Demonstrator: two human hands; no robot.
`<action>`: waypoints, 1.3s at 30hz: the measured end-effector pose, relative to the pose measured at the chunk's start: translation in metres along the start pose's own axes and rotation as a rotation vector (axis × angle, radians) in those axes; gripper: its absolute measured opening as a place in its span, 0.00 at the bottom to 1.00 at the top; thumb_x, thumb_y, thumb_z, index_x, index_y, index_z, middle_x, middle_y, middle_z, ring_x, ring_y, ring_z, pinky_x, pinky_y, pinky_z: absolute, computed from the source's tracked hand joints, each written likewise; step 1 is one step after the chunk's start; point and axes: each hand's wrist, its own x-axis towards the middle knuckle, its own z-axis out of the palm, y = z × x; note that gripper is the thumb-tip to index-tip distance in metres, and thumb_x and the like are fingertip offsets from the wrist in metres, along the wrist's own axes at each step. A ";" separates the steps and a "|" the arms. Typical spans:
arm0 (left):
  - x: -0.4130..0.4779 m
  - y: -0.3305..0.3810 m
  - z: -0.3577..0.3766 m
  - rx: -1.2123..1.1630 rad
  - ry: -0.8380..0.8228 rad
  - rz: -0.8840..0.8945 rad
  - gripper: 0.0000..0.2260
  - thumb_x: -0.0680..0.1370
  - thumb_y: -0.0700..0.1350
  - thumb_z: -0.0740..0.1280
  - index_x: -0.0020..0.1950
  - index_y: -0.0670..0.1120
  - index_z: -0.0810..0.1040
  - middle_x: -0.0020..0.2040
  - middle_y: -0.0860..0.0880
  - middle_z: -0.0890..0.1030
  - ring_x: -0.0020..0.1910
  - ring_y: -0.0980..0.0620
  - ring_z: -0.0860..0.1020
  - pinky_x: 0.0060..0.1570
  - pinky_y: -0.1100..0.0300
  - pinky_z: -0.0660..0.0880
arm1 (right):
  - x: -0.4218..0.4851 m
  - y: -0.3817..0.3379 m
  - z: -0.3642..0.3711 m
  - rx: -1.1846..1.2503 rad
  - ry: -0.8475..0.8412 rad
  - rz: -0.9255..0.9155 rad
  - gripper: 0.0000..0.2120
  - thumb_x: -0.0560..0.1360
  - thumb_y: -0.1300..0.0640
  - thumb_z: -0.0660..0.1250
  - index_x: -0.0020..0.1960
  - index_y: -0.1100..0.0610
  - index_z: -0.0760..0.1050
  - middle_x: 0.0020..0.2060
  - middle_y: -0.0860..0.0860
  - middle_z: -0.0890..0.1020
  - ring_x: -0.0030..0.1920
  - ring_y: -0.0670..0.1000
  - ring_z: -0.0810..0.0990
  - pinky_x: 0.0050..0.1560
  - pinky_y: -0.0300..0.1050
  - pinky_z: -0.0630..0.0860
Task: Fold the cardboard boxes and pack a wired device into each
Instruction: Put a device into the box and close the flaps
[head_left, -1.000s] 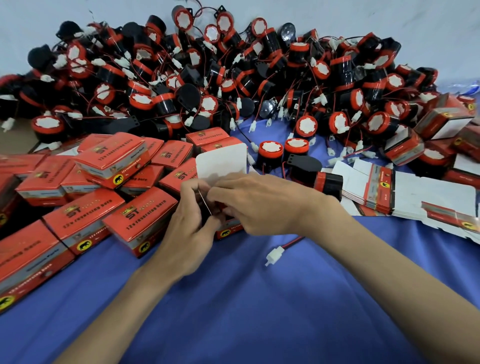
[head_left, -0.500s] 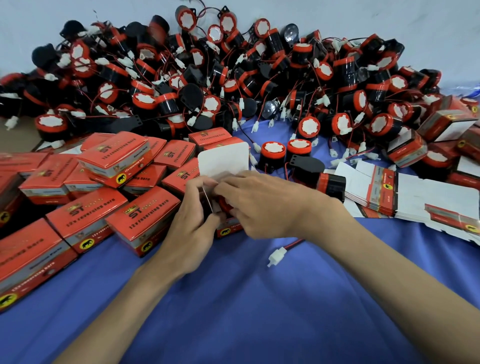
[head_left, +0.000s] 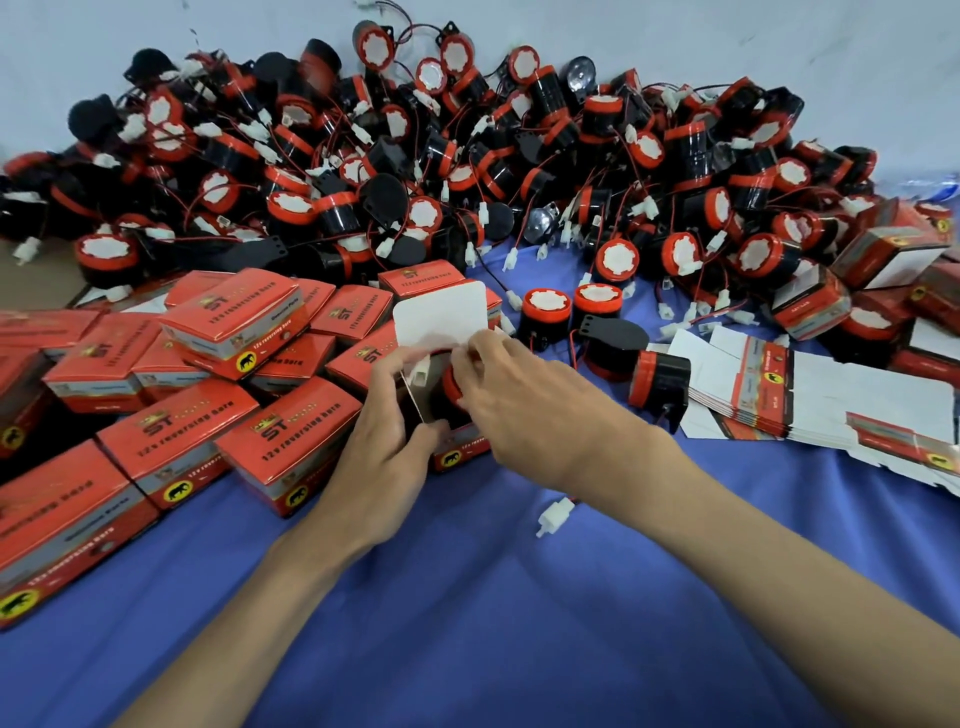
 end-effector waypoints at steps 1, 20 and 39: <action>0.000 0.000 0.001 0.016 -0.003 -0.002 0.26 0.73 0.43 0.61 0.59 0.73 0.61 0.61 0.66 0.71 0.62 0.62 0.71 0.58 0.68 0.69 | 0.000 0.002 0.000 -0.021 -0.007 -0.031 0.18 0.77 0.65 0.53 0.66 0.62 0.62 0.59 0.58 0.65 0.54 0.55 0.69 0.37 0.43 0.69; 0.000 -0.004 0.001 0.118 0.049 0.016 0.15 0.73 0.46 0.63 0.54 0.60 0.62 0.50 0.57 0.73 0.47 0.59 0.73 0.47 0.65 0.72 | 0.004 0.016 -0.002 0.014 -0.054 -0.226 0.30 0.72 0.67 0.58 0.72 0.59 0.57 0.66 0.55 0.65 0.58 0.54 0.67 0.55 0.48 0.73; 0.000 -0.006 -0.001 0.193 0.049 0.057 0.14 0.74 0.48 0.63 0.52 0.66 0.64 0.50 0.62 0.74 0.52 0.60 0.74 0.48 0.68 0.70 | 0.001 0.017 -0.012 0.306 0.222 -0.031 0.11 0.78 0.47 0.60 0.53 0.49 0.79 0.40 0.46 0.78 0.42 0.49 0.77 0.31 0.44 0.67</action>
